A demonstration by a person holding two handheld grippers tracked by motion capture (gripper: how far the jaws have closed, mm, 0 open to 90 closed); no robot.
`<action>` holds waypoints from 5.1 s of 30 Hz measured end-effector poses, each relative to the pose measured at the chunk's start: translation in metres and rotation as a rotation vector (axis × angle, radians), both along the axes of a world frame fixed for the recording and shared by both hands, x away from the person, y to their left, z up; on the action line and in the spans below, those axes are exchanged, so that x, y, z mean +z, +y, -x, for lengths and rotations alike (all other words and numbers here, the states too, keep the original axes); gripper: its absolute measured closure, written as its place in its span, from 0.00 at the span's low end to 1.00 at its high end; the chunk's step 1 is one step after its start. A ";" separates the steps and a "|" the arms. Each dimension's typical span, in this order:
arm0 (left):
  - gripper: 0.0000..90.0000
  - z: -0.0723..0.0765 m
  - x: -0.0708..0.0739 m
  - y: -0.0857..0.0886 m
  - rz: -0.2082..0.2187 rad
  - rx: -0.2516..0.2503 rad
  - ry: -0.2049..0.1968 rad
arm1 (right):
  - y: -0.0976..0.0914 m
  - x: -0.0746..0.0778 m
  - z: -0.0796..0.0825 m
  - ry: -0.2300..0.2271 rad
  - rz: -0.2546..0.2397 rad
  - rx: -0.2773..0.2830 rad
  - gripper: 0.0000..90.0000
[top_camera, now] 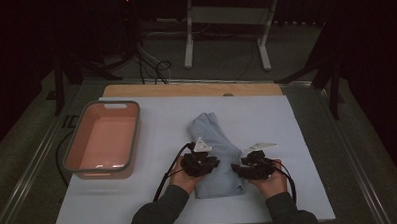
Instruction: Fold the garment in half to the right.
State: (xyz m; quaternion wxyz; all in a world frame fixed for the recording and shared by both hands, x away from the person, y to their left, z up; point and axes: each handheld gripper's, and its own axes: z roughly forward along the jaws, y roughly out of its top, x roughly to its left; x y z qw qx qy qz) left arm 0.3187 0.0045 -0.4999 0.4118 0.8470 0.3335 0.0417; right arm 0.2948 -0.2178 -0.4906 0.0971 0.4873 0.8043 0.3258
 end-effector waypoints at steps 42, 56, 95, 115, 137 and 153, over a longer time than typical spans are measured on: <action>1.00 0.002 -0.013 -0.001 0.014 0.018 0.101 | 0.009 -0.010 0.013 0.166 -0.069 -0.013 0.87; 0.60 0.003 0.015 0.025 0.132 0.032 0.016 | 0.001 -0.008 0.030 0.160 -0.053 0.019 0.87; 0.56 -0.098 0.004 0.051 0.121 0.276 0.102 | 0.003 -0.010 0.029 0.146 -0.045 0.019 0.87; 0.92 -0.115 0.044 0.039 0.129 0.333 0.020 | 0.006 -0.008 0.030 0.142 -0.020 0.031 0.87; 0.13 -0.096 0.047 0.033 0.199 0.261 0.012 | 0.006 -0.009 0.031 0.139 -0.024 0.020 0.87; 0.15 -0.070 0.039 0.033 0.182 0.219 0.026 | 0.006 -0.009 0.031 0.138 -0.029 0.016 0.87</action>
